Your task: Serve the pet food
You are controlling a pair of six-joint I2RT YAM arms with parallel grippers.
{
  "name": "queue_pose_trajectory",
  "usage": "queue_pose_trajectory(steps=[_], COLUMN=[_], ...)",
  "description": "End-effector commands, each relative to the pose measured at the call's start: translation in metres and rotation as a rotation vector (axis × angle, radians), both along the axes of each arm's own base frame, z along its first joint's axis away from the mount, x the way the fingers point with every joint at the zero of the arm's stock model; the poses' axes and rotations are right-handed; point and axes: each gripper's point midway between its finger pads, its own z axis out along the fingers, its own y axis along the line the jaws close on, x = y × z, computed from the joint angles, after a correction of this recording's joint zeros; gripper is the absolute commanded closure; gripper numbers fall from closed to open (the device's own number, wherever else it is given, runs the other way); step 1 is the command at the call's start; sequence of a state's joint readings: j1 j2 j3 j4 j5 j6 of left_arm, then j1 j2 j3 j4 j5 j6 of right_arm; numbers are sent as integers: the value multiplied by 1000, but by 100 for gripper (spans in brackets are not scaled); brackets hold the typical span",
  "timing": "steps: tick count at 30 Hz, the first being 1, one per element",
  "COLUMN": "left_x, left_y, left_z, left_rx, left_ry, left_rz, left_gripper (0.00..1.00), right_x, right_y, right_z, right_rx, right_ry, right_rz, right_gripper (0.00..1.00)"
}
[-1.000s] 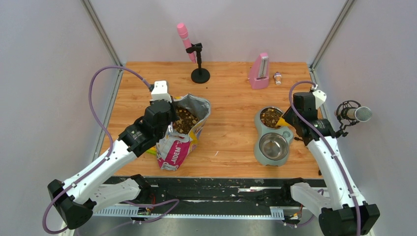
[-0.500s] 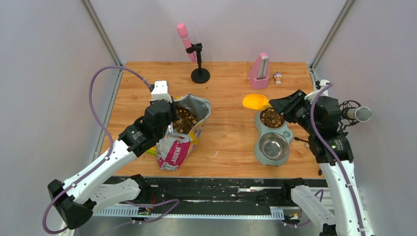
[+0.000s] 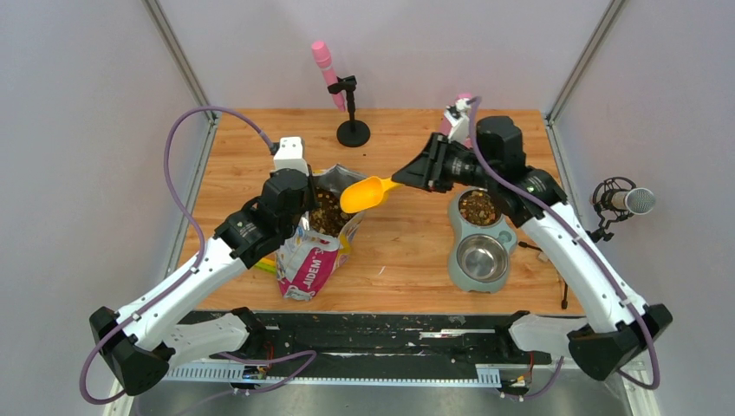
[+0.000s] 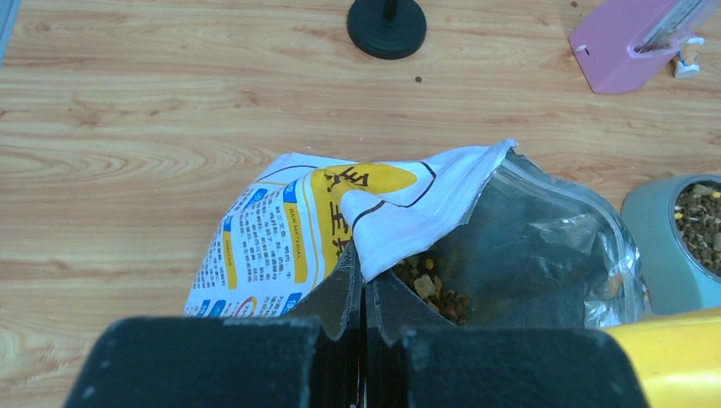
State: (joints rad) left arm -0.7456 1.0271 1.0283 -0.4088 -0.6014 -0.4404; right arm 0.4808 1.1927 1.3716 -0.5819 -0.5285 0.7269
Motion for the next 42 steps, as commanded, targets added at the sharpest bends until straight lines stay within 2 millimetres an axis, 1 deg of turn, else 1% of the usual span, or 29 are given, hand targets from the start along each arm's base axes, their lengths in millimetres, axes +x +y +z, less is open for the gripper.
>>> queue_pose_trajectory(steps=[1, 2, 4, 5, 7, 8, 11, 13, 19, 22, 24, 28, 32, 34, 38, 39, 40, 42], left_x=[4, 4, 2, 2, 0, 0, -3, -4, -6, -5, -4, -2, -1, 0, 3, 3, 4, 5], left_y=[-10, -10, -12, -12, -11, -11, -8, -6, -4, -6, -6, -3, -5, -7, -10, -11, -12, -14], left_z=[42, 41, 39, 39, 38, 37, 36, 37, 35, 33, 31, 30, 28, 27, 27, 27, 26, 25], left_rx=[-97, -97, -99, -101, -105, -104, -104, -107, -115, -119, -119, -130, -135, -138, -133, -132, -130, -130], left_ry=[-89, -87, -83, -84, -86, -86, -88, -93, -93, -90, -87, -87, -83, -80, -70, -69, -64, -59], left_rz=[-23, -26, -37, -41, -43, -43, -42, -38, -32, -36, -29, 4, -1, -3, -7, -7, -8, -14], left_gripper=[100, 100, 100, 100, 100, 100, 100, 100, 100, 100, 100, 100, 100, 100, 100, 100, 100, 100], right_x=[13, 14, 23, 26, 27, 32, 39, 42, 47, 41, 37, 30, 17, 14, 15, 14, 14, 11], right_y=[22, 26, 30, 32, 40, 42, 43, 45, 66, 81, 92, 103, 120, 124, 123, 122, 123, 123], right_z=[6, -9, -32, -37, -58, -71, -88, -101, -146, -170, -179, -191, -181, -175, -165, -166, -160, -155], right_rx=[-147, -218, -352, -406, -531, -615, -793, -872, -913, -886, -846, -776, -610, -521, -347, -316, -273, -221], right_ry=[-99, -67, -31, -29, -15, -14, -47, -44, 21, 71, 87, 114, 116, 108, 141, 151, 142, 152], right_rz=[-26, -25, -59, -71, -62, -83, -127, -142, -94, -29, 13, 44, 117, 136, 144, 150, 162, 178], right_gripper=[100, 100, 100, 100, 100, 100, 100, 100, 100, 100, 100, 100, 100, 100, 100, 100, 100, 100])
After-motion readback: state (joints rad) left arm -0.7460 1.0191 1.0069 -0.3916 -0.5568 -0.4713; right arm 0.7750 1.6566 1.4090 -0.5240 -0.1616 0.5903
